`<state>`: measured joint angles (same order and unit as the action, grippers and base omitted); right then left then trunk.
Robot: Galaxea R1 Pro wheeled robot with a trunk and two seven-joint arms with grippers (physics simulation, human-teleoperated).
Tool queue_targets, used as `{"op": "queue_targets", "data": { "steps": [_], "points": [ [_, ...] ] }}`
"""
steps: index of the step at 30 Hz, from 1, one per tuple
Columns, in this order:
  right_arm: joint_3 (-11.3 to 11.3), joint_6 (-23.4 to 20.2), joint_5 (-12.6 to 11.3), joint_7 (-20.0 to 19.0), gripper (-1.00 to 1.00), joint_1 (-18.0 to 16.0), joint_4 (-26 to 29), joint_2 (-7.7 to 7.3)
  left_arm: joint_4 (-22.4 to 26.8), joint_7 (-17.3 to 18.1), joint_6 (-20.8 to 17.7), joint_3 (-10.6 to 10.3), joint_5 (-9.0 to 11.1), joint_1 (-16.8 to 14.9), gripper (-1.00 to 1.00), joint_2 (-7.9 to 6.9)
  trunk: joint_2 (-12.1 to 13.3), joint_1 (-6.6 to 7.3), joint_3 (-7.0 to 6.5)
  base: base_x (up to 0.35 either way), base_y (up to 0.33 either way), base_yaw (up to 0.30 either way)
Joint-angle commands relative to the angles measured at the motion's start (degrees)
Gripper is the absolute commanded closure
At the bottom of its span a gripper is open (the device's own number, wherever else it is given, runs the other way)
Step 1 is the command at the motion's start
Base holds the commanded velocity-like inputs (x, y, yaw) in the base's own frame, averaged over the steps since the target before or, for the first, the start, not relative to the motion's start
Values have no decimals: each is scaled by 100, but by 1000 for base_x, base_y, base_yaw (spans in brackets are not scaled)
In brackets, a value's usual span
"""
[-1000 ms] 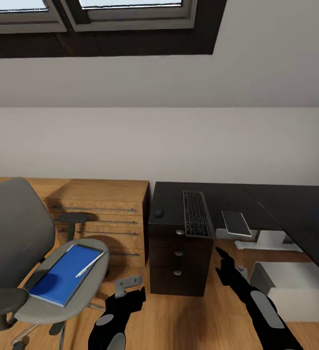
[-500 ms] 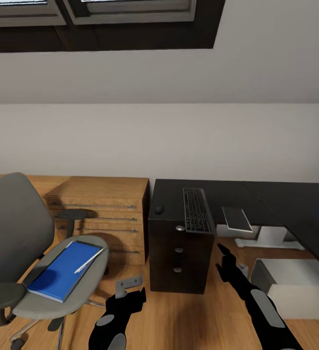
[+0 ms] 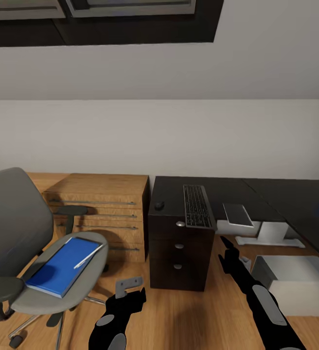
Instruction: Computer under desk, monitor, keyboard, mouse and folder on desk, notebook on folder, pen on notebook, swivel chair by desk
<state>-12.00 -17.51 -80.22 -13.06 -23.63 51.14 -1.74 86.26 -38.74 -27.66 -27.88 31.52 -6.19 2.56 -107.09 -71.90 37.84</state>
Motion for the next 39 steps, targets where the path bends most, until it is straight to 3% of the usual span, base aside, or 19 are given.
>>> {"op": "queue_targets", "data": {
  "steps": [1,9,13,27,34,39],
  "points": [
    [-13,-40,-41,-7,-100,-3,2,3,6,-48,-11,-7,43,-5,-100,-1,-44,-22,24,0,0,0],
    [127,-43,72,77,-100,-1,29,-5,5,-47,-11,-7,46,-4,-100,-1,-365,-198,168,0,0,0],
    [265,-24,146,369,-100,5,174,8,5,-48,-11,-7,47,-5,-100,-1,-526,-286,240,0,0,0],
    [291,-5,242,442,-100,15,261,-6,-3,-46,-11,-14,47,-5,-100,3,-1087,-593,491,0,0,0],
    [299,-10,596,311,-100,16,260,-10,-28,-46,-11,-16,47,-5,-100,7,-1248,-681,563,0,0,0],
    [307,-19,786,-91,-100,16,257,-5,-96,-41,-11,-16,41,-5,-100,3,-1248,-681,563,0,0,0]
  ]
}}
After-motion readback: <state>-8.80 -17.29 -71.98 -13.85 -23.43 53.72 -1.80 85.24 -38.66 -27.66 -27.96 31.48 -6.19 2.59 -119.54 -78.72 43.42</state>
